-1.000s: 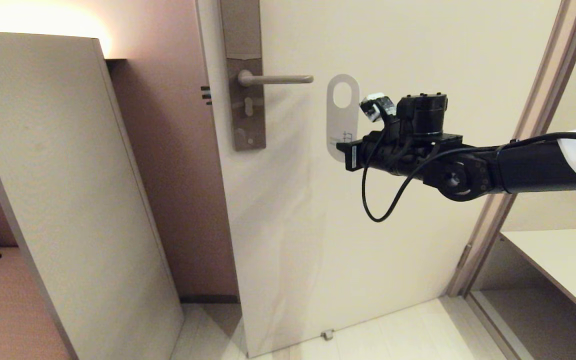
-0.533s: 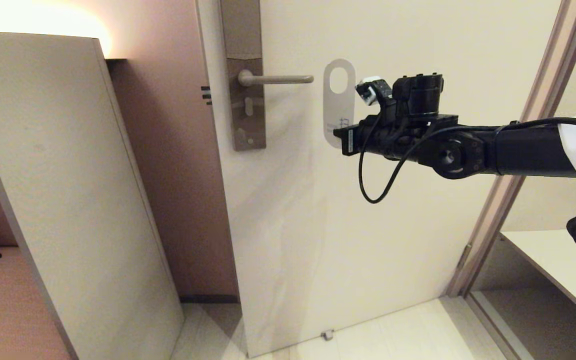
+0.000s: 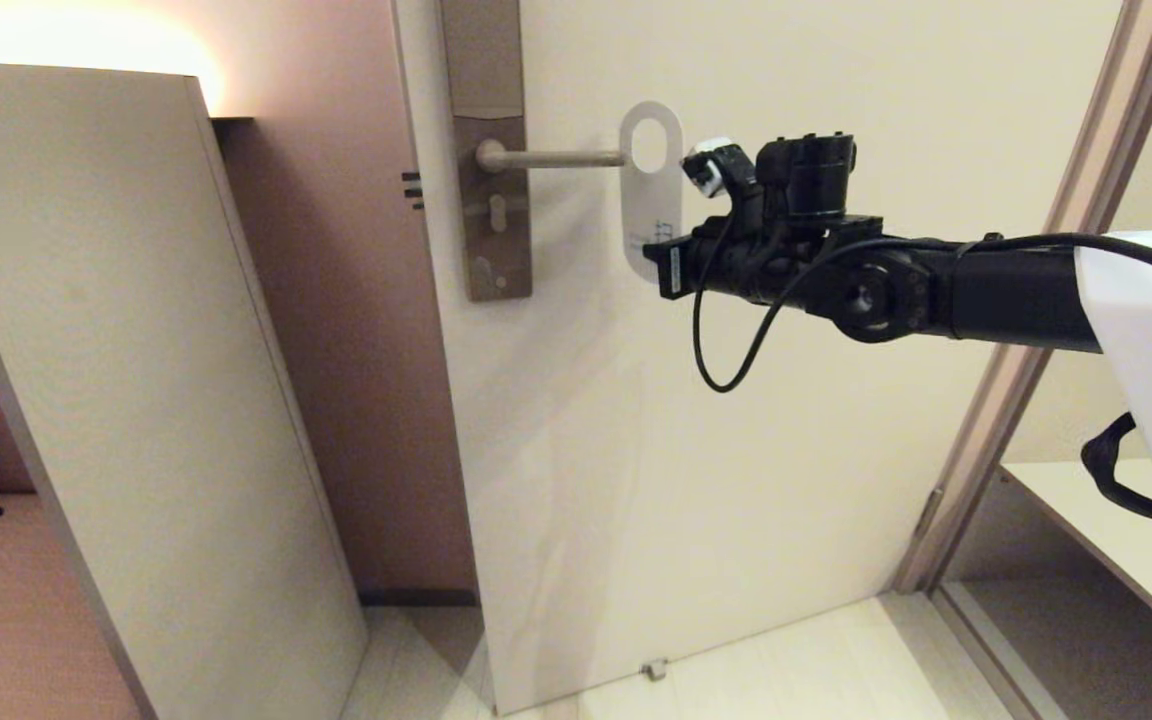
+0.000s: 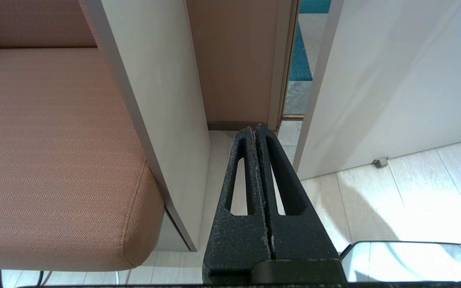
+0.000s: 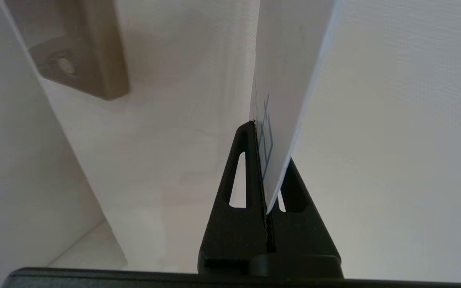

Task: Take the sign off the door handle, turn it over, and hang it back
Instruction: Hang the sign back with the other side facing out

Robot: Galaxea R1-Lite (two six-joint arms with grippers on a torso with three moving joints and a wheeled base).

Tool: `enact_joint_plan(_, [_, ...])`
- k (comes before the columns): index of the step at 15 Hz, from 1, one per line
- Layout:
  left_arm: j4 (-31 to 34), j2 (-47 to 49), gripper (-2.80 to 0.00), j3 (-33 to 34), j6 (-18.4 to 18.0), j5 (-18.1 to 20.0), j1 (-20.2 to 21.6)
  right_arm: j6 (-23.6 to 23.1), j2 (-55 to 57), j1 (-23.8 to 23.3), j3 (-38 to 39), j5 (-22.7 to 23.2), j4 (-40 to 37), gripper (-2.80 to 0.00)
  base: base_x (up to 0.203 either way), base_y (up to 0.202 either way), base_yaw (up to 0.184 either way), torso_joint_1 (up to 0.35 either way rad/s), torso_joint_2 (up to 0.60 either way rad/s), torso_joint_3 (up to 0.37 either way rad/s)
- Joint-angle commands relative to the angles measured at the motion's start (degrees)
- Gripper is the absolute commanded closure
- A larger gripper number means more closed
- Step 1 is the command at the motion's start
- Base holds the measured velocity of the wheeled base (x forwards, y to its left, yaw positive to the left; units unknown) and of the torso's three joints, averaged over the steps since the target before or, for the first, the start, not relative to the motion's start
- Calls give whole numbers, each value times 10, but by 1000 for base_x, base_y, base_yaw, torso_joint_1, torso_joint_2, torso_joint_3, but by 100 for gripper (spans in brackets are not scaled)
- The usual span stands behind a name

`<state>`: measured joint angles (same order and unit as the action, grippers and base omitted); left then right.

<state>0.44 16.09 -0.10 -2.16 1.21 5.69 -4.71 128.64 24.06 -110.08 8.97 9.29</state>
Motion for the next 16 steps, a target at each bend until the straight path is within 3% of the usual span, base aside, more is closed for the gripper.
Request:
enact_joint_plan(1, [0, 1, 0, 0, 0, 0, 0, -1, 11, 6, -5, 1, 1, 0, 0, 0, 0, 0, 0, 0])
enact_joint_plan(16, [0, 1, 0, 0, 0, 0, 0, -2, 23, 55, -16, -4, 1, 0, 0, 0, 0, 0, 0, 0])
